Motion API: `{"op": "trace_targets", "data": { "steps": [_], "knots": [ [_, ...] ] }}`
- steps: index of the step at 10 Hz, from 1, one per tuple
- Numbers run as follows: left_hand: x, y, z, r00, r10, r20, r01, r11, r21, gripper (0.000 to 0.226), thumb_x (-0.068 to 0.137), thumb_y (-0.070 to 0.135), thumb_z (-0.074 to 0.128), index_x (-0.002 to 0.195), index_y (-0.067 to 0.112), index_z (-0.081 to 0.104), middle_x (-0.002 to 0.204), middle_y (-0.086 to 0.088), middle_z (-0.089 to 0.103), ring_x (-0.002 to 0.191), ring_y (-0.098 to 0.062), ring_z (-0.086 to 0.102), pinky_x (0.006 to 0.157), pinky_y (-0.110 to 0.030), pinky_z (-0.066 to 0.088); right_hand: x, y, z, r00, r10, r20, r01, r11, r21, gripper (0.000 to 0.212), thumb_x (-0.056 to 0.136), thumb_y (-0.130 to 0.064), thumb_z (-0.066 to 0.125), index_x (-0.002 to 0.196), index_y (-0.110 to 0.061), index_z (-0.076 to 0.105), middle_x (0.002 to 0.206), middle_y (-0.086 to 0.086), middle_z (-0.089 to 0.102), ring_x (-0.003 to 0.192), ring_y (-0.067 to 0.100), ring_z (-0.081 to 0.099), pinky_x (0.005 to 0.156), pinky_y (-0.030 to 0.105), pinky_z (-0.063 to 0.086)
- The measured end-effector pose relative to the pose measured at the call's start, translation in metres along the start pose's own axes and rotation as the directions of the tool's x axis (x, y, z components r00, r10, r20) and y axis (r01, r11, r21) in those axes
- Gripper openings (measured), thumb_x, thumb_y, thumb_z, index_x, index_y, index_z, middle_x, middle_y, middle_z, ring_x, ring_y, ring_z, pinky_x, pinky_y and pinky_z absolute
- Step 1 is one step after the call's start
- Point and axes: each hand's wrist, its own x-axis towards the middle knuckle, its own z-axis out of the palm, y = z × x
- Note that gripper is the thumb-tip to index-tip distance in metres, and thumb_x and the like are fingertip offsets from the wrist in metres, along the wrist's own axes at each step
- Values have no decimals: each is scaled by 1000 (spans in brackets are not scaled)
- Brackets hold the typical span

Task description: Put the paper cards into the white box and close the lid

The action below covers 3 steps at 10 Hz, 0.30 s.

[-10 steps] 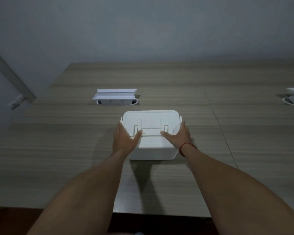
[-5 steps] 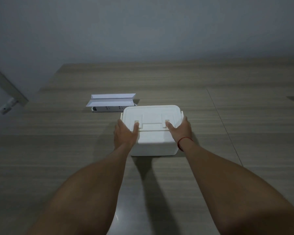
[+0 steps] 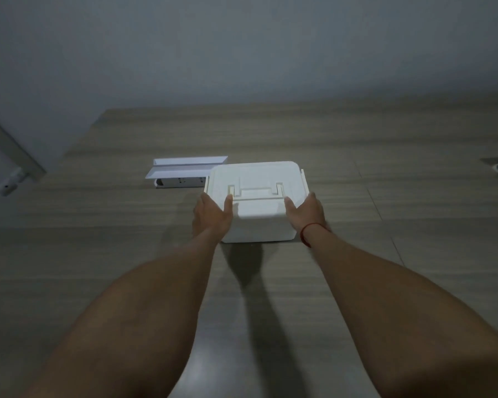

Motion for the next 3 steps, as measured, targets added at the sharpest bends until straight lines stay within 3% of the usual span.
{"op": "trace_targets", "data": {
  "steps": [1, 2, 3],
  "knots": [
    [-35, -14, 1, 1000, -8, 19, 9, 1000, -24, 76, 93, 54, 41, 146, 1, 28, 150, -20, 38, 137, -36, 40, 109, -48, 38, -36, 18, -7, 994, -102, 34, 105, 992, -69, 57, 93, -40, 51, 137, -4, 44, 140, 19, 50, 128, 36, 50, 103, 42, 44],
    [-84, -42, 13, 994, -8, 110, 5, 1000, 30, 75, 95, 52, 39, 150, 4, 25, 158, -19, 26, 145, -34, 28, 117, -45, 28, -88, 50, -6, 977, -142, 162, 174, 963, -207, 55, 95, -40, 47, 137, -5, 46, 147, 17, 43, 133, 33, 45, 107, 41, 40],
    [-121, -68, 34, 973, -6, 232, -26, 991, 134, 71, 98, 48, 35, 153, 6, 19, 162, -14, 17, 150, -28, 16, 122, -39, 16, -127, 84, 4, 934, -137, 329, 264, 886, -380, 64, 96, -43, 42, 151, -13, 28, 161, 7, 21, 147, 26, 25, 117, 42, 24]
  ]
}}
